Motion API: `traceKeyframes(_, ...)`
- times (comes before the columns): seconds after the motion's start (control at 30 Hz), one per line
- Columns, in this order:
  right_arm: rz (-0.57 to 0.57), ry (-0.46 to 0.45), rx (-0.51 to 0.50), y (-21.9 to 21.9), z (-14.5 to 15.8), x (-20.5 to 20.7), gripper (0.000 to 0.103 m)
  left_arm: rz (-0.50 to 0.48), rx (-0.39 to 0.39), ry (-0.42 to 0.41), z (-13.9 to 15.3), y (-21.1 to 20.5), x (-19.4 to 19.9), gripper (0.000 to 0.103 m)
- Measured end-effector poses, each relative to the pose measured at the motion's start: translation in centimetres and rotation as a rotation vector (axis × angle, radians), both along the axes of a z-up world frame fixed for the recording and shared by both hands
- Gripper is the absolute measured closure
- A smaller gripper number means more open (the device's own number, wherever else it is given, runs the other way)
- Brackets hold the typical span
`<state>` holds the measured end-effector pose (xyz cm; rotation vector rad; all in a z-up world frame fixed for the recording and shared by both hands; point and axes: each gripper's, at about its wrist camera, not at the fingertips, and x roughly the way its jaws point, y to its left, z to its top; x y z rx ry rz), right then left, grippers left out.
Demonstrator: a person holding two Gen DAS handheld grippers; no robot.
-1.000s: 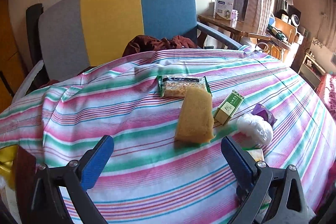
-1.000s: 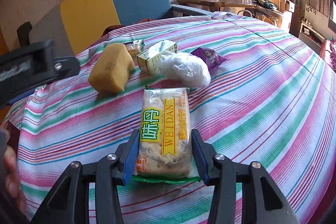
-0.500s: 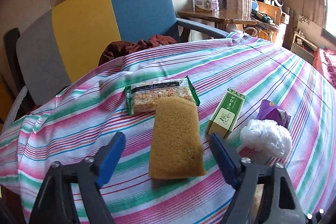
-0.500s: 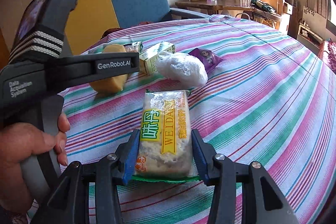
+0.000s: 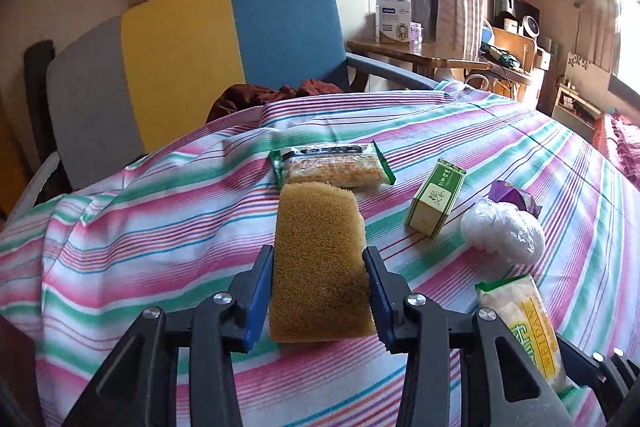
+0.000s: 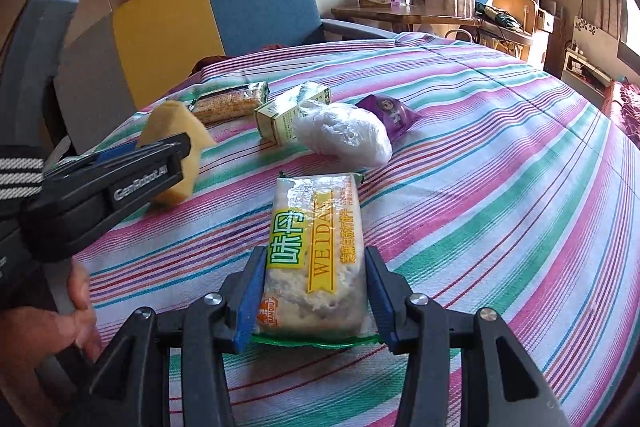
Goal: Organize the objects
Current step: 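Carry the bread packet and yellow sponge over the gold tray with both grippers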
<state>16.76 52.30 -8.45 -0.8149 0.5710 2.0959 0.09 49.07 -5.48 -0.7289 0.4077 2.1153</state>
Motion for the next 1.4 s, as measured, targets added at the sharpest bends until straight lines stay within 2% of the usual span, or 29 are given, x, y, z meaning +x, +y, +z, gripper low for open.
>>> traceKeyframes(0.13,0.025,0.016,0.02,-0.4,0.3,0.0,0.055,0.008,0.043,0.014,0.4,-3.2,1.7,0.059)
traceKeyframes(0.23,0.047,0.052,0.024,-0.5,0.6,0.3,0.055,0.014,0.047,0.03,0.5,-5.0,2.9,0.059)
traceKeyframes(0.5,0.092,0.061,0.037,-1.9,1.4,0.2,0.055,0.04,0.068,0.028,0.8,-10.2,5.4,0.059)
traceKeyframes(0.9,0.162,0.005,0.029,-6.5,2.4,0.2,0.055,0.089,0.091,-0.009,1.6,-16.8,6.6,0.059)
traceKeyframes(1.17,0.211,0.01,0.026,-9.7,3.9,-1.2,0.055,0.129,0.175,-0.048,4.4,-22.6,6.2,0.059)
traceKeyframes(1.4,0.261,0.033,0.01,-12.4,5.2,-3.0,0.055,0.189,0.234,-0.042,7.1,-28.1,5.2,0.059)
